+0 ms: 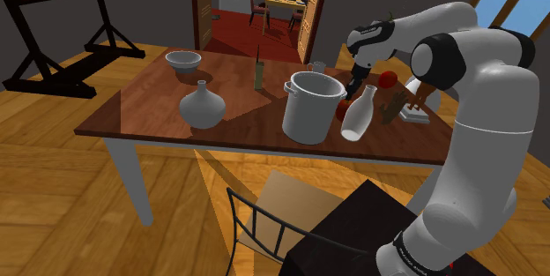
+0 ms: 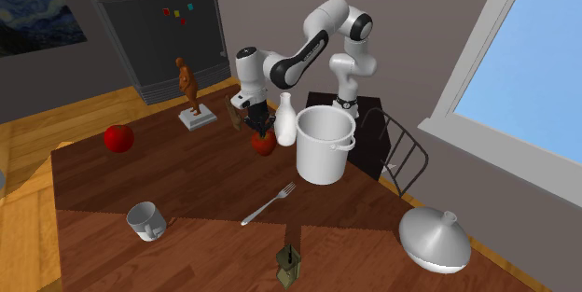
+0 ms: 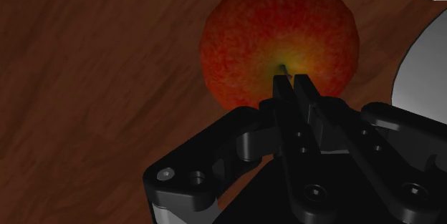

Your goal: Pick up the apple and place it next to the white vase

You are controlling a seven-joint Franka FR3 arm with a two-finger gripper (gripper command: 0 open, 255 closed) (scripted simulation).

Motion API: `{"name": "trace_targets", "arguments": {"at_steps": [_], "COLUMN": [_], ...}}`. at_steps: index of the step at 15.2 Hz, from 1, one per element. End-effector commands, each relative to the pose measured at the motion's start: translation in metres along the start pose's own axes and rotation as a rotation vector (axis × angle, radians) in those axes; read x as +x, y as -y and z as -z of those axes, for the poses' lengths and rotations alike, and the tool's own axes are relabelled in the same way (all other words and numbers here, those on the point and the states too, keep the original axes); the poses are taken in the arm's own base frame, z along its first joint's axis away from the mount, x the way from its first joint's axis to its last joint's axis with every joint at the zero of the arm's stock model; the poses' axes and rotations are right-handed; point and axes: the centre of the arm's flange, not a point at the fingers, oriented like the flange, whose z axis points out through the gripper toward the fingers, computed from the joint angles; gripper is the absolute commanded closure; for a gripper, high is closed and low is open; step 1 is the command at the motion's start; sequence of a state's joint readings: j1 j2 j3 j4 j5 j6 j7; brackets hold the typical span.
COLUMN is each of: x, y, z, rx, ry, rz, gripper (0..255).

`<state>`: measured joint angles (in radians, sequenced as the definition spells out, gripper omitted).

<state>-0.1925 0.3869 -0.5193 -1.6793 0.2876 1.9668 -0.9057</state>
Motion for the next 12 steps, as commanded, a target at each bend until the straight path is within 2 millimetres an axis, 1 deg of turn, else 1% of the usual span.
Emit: {"name": "trace_targets", "arguments": {"at_steps": [1, 4, 12], "x": [0.000, 0.000, 0.001], "y": [0.000, 0.000, 0.003], "z": [0.000, 0.000, 0.042], "rx": [0.000, 0.000, 0.000], "ry": [0.000, 0.000, 0.000], "rz": [0.000, 0.000, 0.000], "gripper": [255, 255, 255]}}
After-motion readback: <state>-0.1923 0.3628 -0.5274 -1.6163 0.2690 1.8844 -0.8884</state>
